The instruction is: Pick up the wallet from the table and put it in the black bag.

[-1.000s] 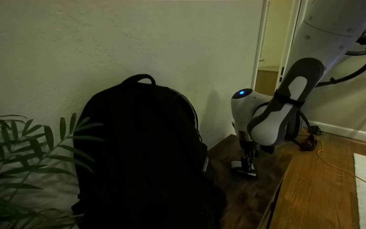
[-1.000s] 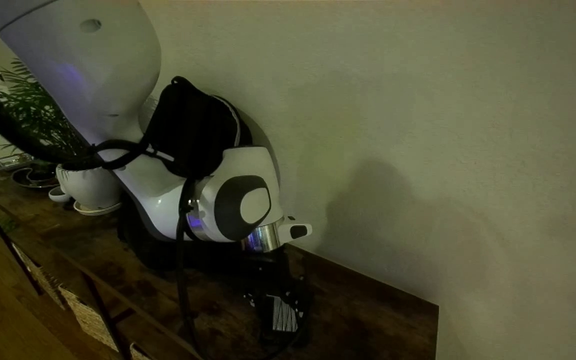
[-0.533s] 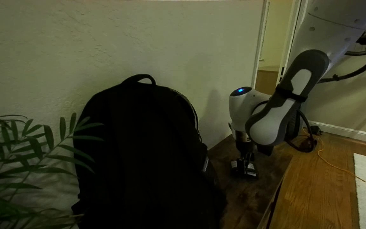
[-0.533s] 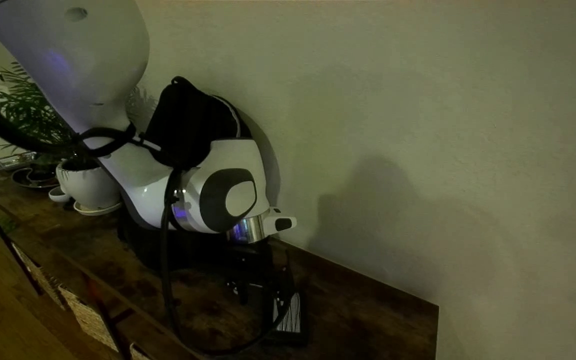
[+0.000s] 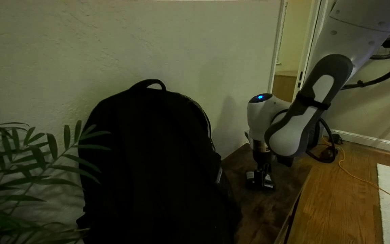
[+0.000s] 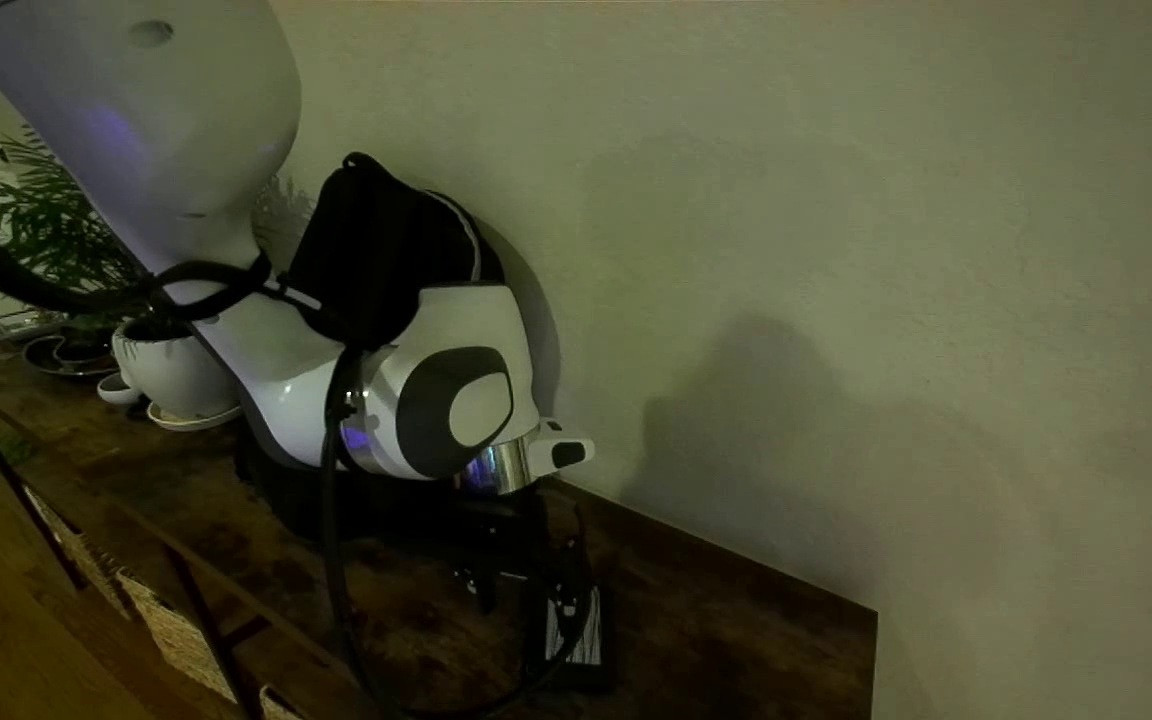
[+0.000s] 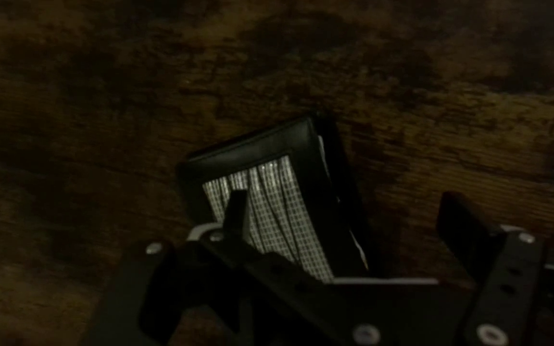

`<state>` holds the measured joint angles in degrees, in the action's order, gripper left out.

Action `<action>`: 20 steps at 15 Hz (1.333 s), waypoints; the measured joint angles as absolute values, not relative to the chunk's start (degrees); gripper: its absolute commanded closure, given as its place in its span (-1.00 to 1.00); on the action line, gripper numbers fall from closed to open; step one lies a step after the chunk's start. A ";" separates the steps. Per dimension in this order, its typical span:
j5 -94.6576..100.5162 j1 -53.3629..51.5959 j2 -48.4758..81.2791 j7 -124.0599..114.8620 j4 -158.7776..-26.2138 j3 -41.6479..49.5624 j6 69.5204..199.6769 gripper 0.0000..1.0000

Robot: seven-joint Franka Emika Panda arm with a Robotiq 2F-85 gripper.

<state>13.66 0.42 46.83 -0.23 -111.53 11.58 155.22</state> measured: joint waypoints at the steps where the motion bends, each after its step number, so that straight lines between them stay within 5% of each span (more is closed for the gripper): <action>1: 13.67 0.76 46.86 0.31 -111.61 11.58 156.18 -1.00; 15: 13.67 2.61 47.57 5.61 -111.62 11.39 158.38 -1.00; 16: 13.67 2.72 47.58 5.82 -111.56 11.35 158.59 -0.50; 20: 13.67 3.75 48.22 6.09 -110.65 10.87 158.76 -0.04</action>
<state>13.67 3.75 48.22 6.09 -110.65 10.87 158.76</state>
